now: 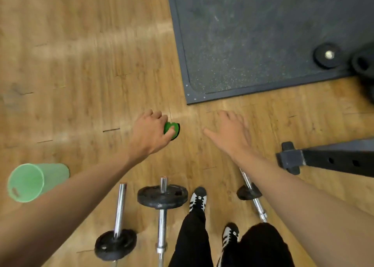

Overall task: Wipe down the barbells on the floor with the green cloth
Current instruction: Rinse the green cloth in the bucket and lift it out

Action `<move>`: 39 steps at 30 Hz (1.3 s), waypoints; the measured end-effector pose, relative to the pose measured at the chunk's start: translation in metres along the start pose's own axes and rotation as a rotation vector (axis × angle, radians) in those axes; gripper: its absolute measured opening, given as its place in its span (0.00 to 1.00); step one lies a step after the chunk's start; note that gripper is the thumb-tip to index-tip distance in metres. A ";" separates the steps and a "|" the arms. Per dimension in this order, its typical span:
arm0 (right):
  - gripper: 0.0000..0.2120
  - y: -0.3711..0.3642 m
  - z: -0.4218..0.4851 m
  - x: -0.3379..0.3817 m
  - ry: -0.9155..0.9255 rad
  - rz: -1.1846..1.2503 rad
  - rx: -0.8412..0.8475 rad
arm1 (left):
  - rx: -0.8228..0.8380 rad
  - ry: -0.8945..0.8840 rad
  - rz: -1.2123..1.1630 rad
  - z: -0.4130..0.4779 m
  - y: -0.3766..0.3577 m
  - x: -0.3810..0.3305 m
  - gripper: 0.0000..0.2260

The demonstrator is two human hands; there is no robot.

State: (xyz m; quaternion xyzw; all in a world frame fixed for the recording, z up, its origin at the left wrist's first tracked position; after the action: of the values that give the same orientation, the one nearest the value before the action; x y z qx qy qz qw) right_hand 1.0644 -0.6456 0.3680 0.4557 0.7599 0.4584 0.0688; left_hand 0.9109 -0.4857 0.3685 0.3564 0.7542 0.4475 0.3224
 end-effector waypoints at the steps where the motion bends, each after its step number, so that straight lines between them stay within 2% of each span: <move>1: 0.35 0.014 0.006 0.018 0.027 -0.028 -0.010 | -0.024 0.024 -0.013 0.000 0.017 0.014 0.26; 6: 0.32 0.067 0.043 0.099 0.198 -0.098 -0.103 | -0.122 0.164 -0.091 0.005 0.069 0.074 0.27; 9: 0.31 0.075 0.080 0.132 0.202 -0.096 -0.135 | -0.108 0.251 -0.121 0.019 0.075 0.114 0.28; 13: 0.35 0.066 0.134 0.176 0.185 -0.117 -0.039 | -0.093 0.420 -0.118 0.043 0.078 0.184 0.26; 20: 0.34 0.060 0.214 0.286 0.406 -0.327 0.074 | -0.168 0.625 -0.222 0.044 0.100 0.283 0.26; 26: 0.33 0.028 0.240 0.416 0.618 -0.516 0.127 | -0.281 0.867 -0.300 -0.013 0.087 0.357 0.26; 31: 0.31 -0.027 0.224 0.533 0.776 -0.602 0.229 | -0.347 1.071 -0.375 -0.088 0.078 0.420 0.24; 35: 0.31 -0.079 0.202 0.628 0.895 -0.714 0.300 | -0.343 1.225 -0.451 -0.153 0.075 0.482 0.27; 39: 0.35 -0.122 0.167 0.721 1.090 -0.815 0.355 | -0.339 1.402 -0.488 -0.216 0.072 0.542 0.25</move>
State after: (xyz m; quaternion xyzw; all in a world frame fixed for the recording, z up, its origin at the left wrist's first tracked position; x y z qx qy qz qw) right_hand 0.6603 -0.0148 0.4055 -0.1557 0.8596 0.4283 -0.2310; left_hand 0.4630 -0.1093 0.4279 -0.2424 0.7608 0.5948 -0.0923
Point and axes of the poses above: each hand's wrist, its own z-axis towards the middle knuckle, its own y-axis out of the back of the hand, x = y × z, the point moved 10 cm from there along z, towards the middle knuckle, and after that the axes turned 8 degrees about x, right-handed, at the moved point
